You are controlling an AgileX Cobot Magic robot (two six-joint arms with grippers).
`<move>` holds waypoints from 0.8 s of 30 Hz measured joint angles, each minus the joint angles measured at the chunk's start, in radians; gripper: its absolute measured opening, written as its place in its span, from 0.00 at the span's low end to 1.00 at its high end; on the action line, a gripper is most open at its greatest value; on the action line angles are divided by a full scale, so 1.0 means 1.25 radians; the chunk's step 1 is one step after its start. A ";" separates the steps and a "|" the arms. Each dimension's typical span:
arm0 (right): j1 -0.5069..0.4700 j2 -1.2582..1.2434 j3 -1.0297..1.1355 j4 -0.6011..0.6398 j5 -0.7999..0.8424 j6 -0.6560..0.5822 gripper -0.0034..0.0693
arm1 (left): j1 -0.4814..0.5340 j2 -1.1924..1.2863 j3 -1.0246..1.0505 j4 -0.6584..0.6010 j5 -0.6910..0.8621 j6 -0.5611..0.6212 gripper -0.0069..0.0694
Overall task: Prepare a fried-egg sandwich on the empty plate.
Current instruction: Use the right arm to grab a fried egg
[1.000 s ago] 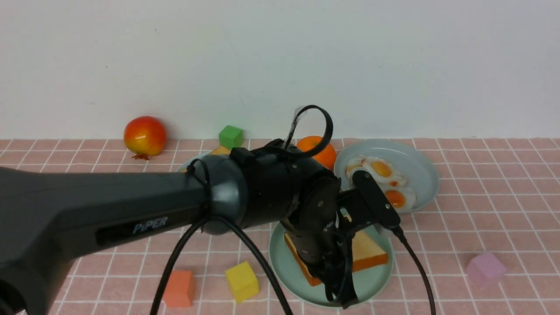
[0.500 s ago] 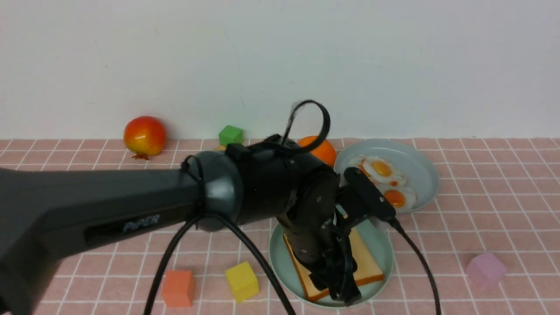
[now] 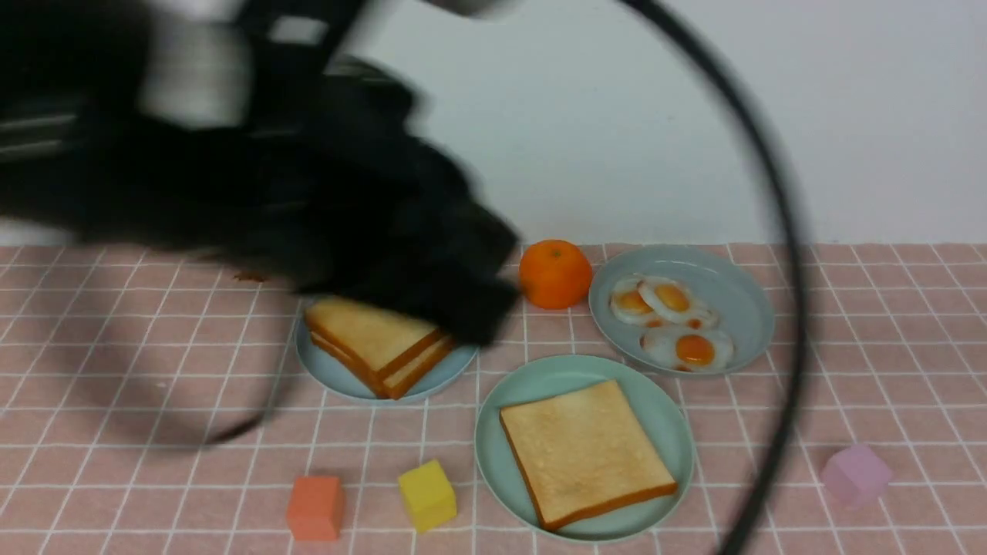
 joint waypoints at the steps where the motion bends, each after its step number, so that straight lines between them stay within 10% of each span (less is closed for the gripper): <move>1: 0.000 0.040 -0.013 0.015 0.002 0.000 0.17 | 0.000 -0.053 0.035 -0.007 -0.015 0.000 0.11; 8: 0.056 0.272 -0.107 0.025 -0.025 0.017 0.17 | -0.001 -0.327 0.296 -0.066 -0.130 0.000 0.11; 15: 0.236 0.606 -0.353 -0.296 -0.017 0.190 0.18 | -0.001 -0.487 0.494 -0.090 -0.256 0.000 0.11; 24: 0.174 0.884 -0.555 -0.347 -0.005 0.202 0.31 | -0.001 -0.460 0.501 -0.095 -0.272 0.002 0.11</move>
